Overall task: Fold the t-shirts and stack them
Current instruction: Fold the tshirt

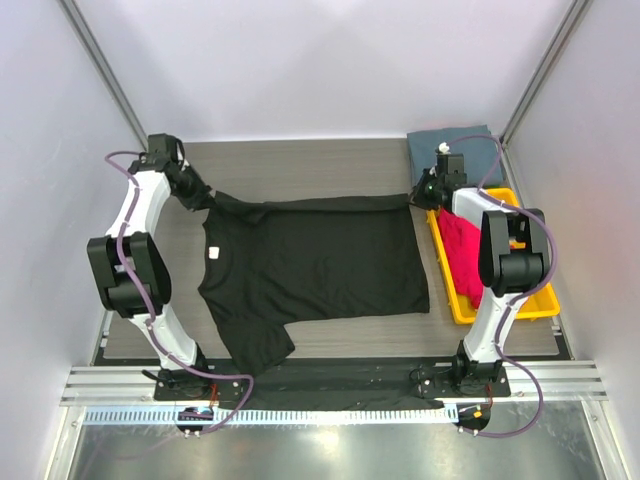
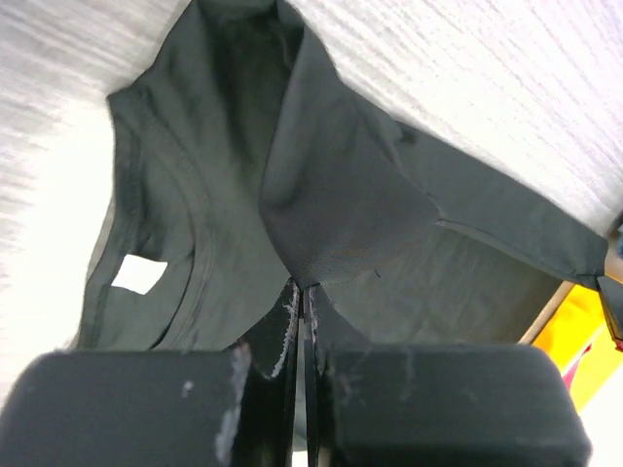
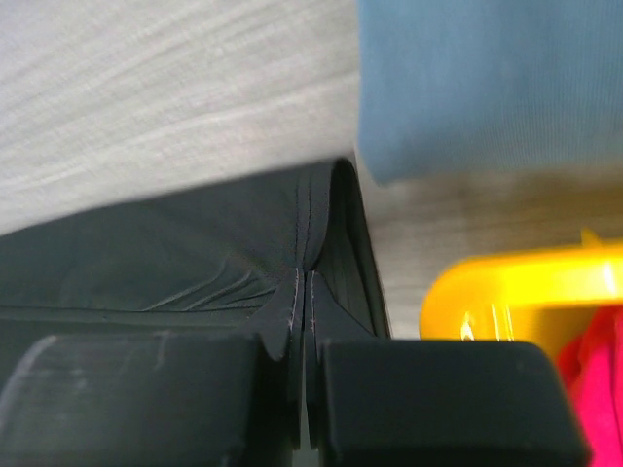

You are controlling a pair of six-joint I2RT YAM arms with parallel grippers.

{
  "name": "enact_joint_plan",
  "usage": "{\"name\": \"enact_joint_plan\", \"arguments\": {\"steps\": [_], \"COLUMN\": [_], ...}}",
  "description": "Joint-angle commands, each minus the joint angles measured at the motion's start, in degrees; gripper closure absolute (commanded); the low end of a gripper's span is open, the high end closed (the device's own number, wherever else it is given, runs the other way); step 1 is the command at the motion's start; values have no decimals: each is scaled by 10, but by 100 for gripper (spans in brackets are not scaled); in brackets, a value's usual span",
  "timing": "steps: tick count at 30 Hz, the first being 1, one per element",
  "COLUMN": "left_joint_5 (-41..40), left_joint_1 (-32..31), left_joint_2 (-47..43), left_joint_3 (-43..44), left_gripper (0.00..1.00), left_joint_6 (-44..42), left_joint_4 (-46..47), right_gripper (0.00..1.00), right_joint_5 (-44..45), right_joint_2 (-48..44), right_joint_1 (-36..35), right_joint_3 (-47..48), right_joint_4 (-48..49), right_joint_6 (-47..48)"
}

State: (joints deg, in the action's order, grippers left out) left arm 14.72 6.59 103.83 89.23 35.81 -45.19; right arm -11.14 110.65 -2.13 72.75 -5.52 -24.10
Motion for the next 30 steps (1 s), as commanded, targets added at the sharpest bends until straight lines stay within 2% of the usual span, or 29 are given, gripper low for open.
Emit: {"name": "enact_joint_plan", "arguments": {"steps": [1,4,12,23,30], "left_joint_5": [-12,-24,-25,-36,-42], "left_joint_1": [8,8,7,7,7], "left_joint_2": [-42,-50,-96,-121,-108], "left_joint_3": [-7,-5,-78,-220,-227], "left_gripper": [100,100,100,100,100], "left_joint_6": [-28,-42,-46,-49,-54], "left_joint_4": [-13,-39,-31,20,28], "right_gripper": [99,99,99,99,99], "right_joint_5": [8,3,19,9,23], "right_joint_2": [-49,-61,-105,-109,-109], "right_joint_1": [3,2,-3,-16,-20], "right_joint_3": [-12,-29,-64,-118,-131], "right_joint_4": [2,2,-12,4,7], "right_joint_6": [11,8,19,31,41]}}
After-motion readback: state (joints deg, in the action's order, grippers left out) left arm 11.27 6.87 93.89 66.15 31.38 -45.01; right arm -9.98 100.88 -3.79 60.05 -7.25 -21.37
